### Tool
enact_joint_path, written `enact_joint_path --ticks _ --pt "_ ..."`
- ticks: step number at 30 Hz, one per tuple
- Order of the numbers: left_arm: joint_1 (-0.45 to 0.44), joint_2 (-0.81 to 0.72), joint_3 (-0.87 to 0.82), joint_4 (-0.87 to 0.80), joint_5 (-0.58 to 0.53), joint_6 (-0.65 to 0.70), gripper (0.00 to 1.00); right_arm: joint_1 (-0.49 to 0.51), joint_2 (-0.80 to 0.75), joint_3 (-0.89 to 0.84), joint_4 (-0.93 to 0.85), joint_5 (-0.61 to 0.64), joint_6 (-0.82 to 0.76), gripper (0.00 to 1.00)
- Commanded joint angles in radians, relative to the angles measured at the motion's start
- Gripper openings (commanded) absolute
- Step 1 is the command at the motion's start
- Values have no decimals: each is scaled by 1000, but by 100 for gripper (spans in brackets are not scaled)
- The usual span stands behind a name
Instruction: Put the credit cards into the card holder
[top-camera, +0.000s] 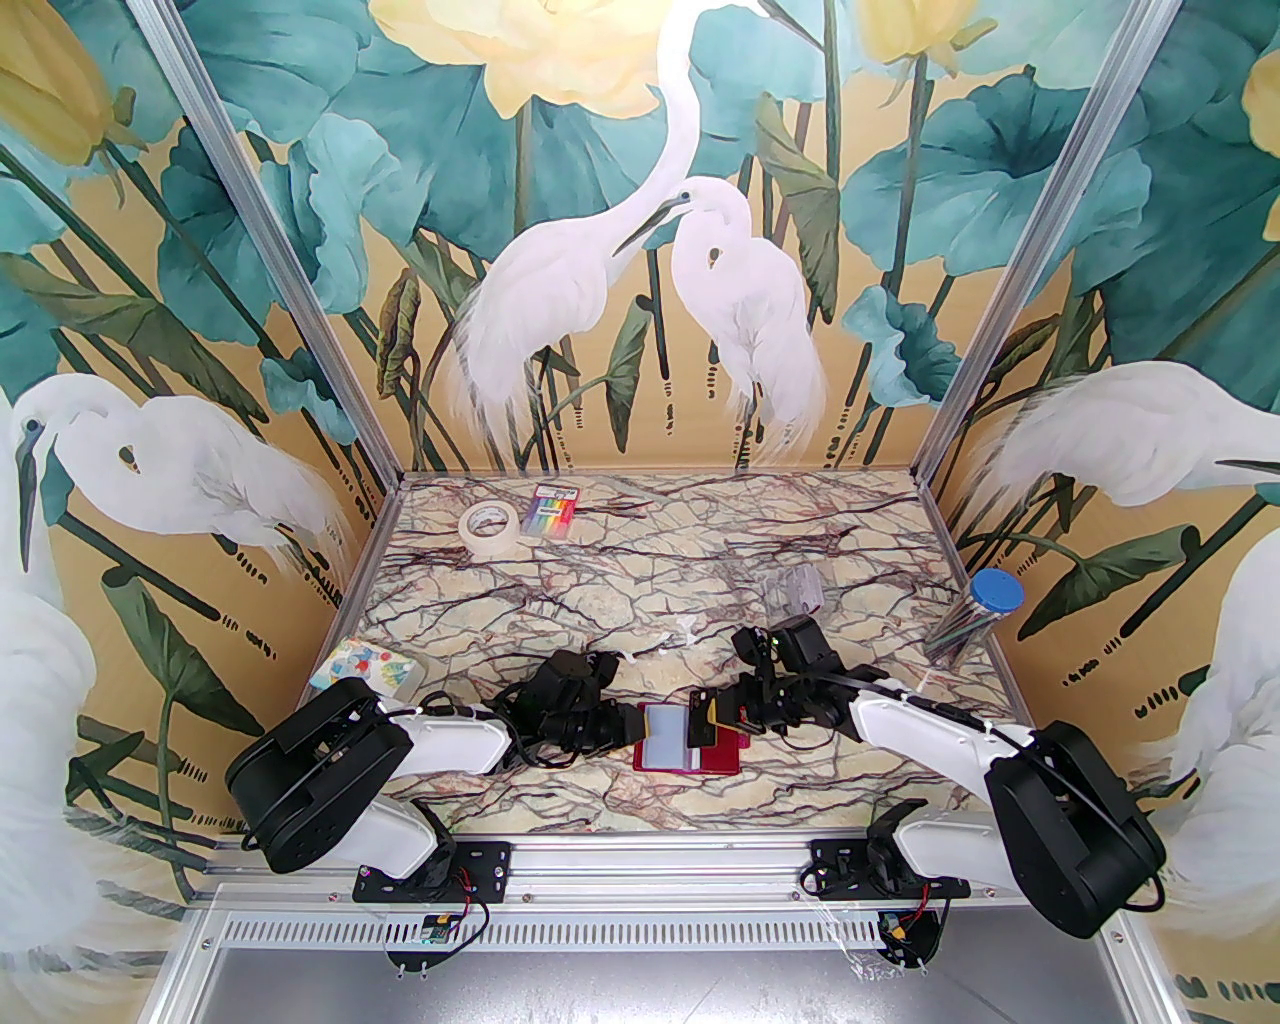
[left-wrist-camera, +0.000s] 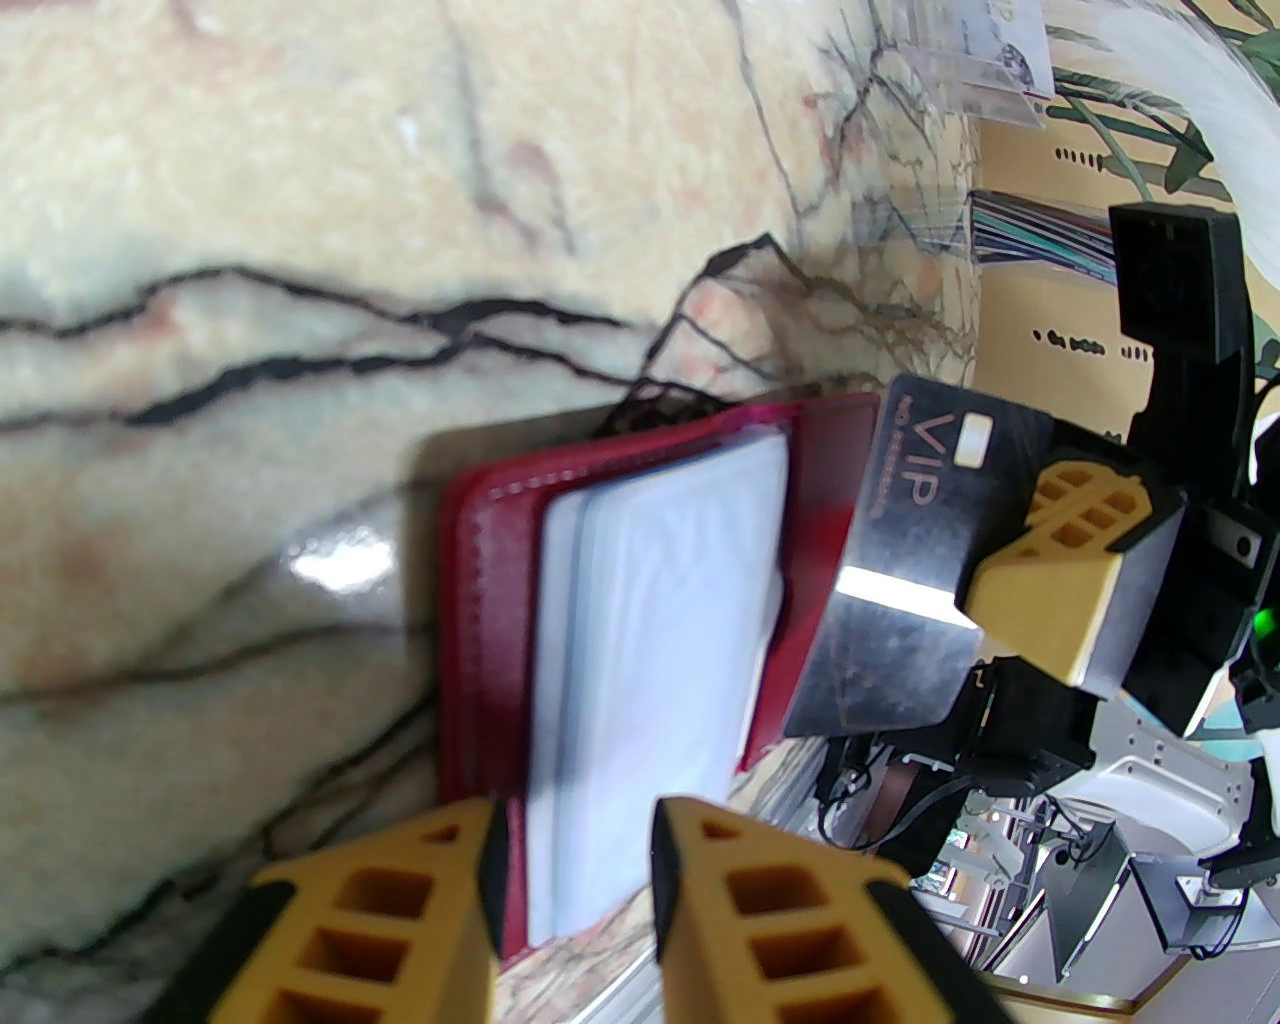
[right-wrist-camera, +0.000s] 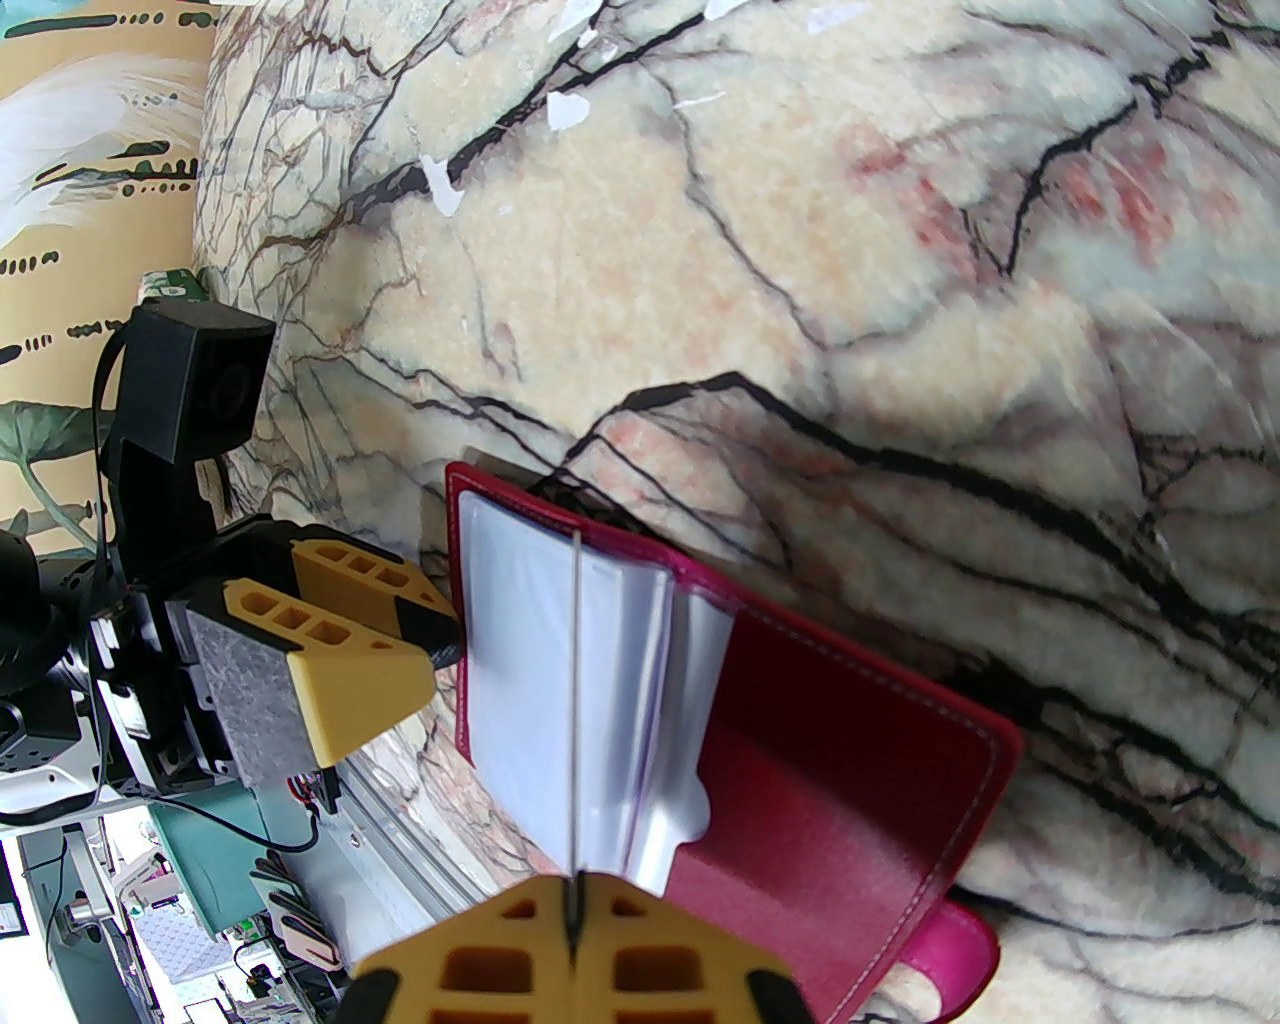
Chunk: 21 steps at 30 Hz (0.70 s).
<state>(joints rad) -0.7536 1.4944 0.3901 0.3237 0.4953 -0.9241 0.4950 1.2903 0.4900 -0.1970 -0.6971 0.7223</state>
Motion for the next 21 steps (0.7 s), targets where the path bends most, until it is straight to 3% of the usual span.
enact_joint_path --ticks 1,21 --pt "-11 21 18 -54 -44 6 30 10 5 -20 19 19 -1 0" --pt "-14 32 22 -54 -46 4 30 13 18 -39 77 15 26 0"
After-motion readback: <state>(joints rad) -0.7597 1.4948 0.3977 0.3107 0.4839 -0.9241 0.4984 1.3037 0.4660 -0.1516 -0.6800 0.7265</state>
